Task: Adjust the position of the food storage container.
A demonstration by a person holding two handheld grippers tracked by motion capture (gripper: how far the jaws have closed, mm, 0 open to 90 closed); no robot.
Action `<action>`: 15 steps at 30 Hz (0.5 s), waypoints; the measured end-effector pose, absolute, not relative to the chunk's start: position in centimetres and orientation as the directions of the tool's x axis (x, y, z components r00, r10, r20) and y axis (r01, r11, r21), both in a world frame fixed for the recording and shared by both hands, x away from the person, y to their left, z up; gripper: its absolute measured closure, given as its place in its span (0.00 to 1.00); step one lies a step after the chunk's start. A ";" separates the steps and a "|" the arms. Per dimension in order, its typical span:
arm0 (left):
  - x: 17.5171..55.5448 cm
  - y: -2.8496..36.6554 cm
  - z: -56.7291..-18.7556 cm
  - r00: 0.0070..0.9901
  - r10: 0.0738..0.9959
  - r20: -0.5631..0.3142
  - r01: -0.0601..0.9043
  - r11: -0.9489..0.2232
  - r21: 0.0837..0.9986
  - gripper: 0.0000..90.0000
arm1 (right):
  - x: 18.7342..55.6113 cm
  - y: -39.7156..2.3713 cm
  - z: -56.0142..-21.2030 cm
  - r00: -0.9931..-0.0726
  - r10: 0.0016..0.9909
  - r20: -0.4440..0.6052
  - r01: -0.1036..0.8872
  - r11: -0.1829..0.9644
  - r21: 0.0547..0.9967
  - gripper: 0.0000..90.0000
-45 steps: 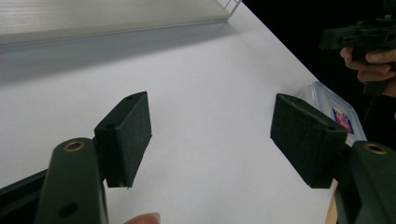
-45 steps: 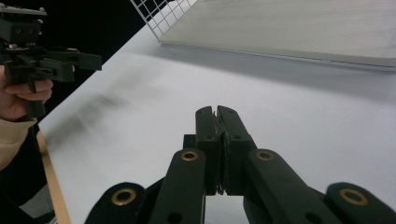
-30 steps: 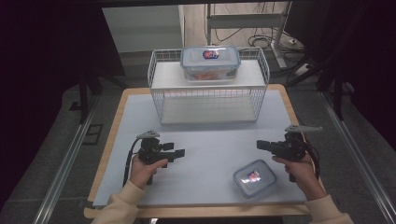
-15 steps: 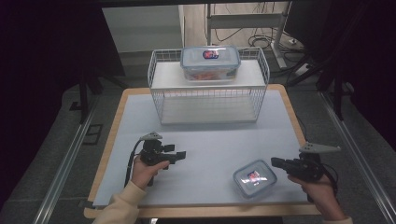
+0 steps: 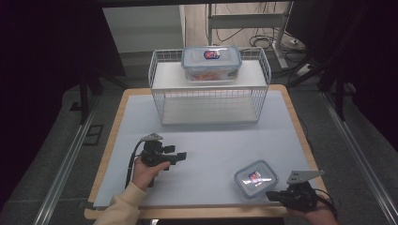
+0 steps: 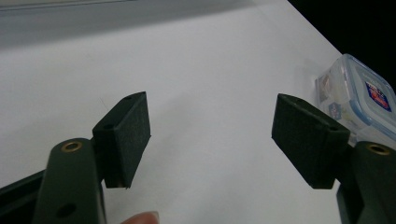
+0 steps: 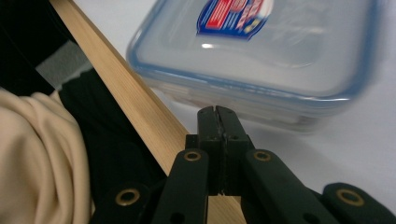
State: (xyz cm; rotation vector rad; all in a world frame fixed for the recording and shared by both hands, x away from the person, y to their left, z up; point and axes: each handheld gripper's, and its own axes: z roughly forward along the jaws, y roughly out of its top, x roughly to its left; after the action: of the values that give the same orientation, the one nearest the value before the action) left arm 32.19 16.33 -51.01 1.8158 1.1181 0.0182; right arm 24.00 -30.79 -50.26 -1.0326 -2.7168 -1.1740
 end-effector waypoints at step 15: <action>32.4 16.7 -51.2 0.569 0.696 -0.439 0.685 -0.105 0.721 0.31 | 26.0 -27.6 -50.7 -0.766 0.592 0.251 0.577 0.460 0.674 1.00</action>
State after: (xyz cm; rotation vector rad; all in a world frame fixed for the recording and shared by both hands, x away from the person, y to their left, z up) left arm 32.43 16.70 -51.20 1.8127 1.1320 0.0137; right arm 25.99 -27.63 -50.70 -1.0819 -2.7012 -1.2352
